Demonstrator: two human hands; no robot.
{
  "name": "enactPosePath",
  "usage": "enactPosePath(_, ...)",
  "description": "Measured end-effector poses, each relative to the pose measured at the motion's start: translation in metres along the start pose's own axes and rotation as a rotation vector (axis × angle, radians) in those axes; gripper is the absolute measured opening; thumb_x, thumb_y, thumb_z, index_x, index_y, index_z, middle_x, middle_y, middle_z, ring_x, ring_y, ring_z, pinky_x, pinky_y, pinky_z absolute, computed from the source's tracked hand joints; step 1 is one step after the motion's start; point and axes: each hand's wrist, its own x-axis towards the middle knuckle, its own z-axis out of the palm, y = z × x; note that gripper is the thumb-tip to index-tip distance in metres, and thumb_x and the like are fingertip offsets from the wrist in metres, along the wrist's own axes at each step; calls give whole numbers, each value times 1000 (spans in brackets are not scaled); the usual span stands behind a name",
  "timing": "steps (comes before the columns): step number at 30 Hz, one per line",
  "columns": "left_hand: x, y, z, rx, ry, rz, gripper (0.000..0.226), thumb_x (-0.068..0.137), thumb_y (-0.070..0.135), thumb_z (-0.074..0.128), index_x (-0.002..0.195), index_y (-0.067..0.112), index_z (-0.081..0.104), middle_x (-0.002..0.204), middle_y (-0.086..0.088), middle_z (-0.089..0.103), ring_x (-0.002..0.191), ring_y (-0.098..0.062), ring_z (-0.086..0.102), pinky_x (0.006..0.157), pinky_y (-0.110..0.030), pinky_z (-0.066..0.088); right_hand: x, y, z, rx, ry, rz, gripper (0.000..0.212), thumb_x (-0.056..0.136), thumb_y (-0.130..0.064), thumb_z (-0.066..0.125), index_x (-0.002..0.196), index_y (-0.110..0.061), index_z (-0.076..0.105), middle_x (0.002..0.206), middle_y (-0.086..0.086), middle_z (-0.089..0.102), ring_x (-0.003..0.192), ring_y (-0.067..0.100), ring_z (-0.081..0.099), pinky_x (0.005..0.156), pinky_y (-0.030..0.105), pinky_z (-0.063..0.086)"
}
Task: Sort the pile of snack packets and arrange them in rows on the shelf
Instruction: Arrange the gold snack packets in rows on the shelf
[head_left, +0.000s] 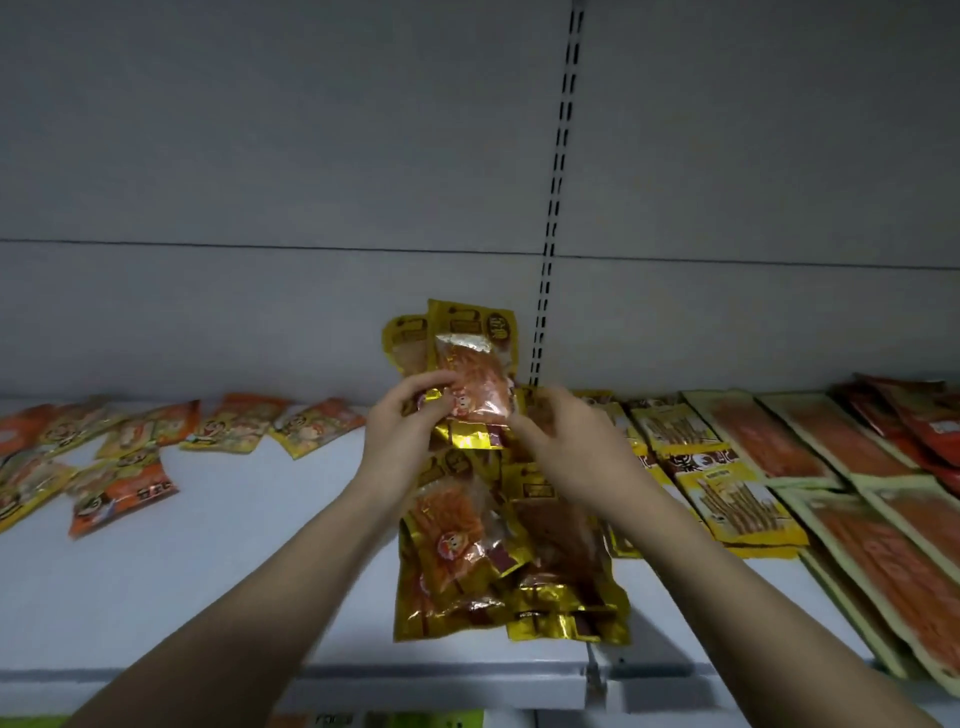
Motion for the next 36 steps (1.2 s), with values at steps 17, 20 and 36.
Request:
enactPosePath(17, 44, -11, 15, 602, 59, -37, 43, 88, 4, 63, 127, 23, 59, 116, -1, 68, 106, -22, 66, 89, -31, 54, 89, 82, 15, 15, -171, 80, 44, 94, -28, 66, 133, -15, 52, 131, 7, 57, 124, 33, 52, 95, 35, 44)
enactPosePath(20, 48, -23, 23, 868, 5, -137, 57, 86, 27, 64, 141, 36, 51, 138, -10, 58, 135, -34, 45, 110, -46, 41, 79, 81, 19, -345, -114, -66, 48, 95, -43, 60, 134, -17, 53, 141, 14, 38, 129, 36, 40, 103, 43, 41)
enactPosePath(36, -46, -13, -18, 1175, -622, -7, 38, 88, 32, 72, 125, 27, 65, 126, 6, 55, 118, -12, 51, 106, -38, 43, 16, 29, 2, -424, -762, -287, 54, 83, -41, 76, 127, -20, 53, 121, 0, 56, 111, 20, 55, 85, 30, 47)
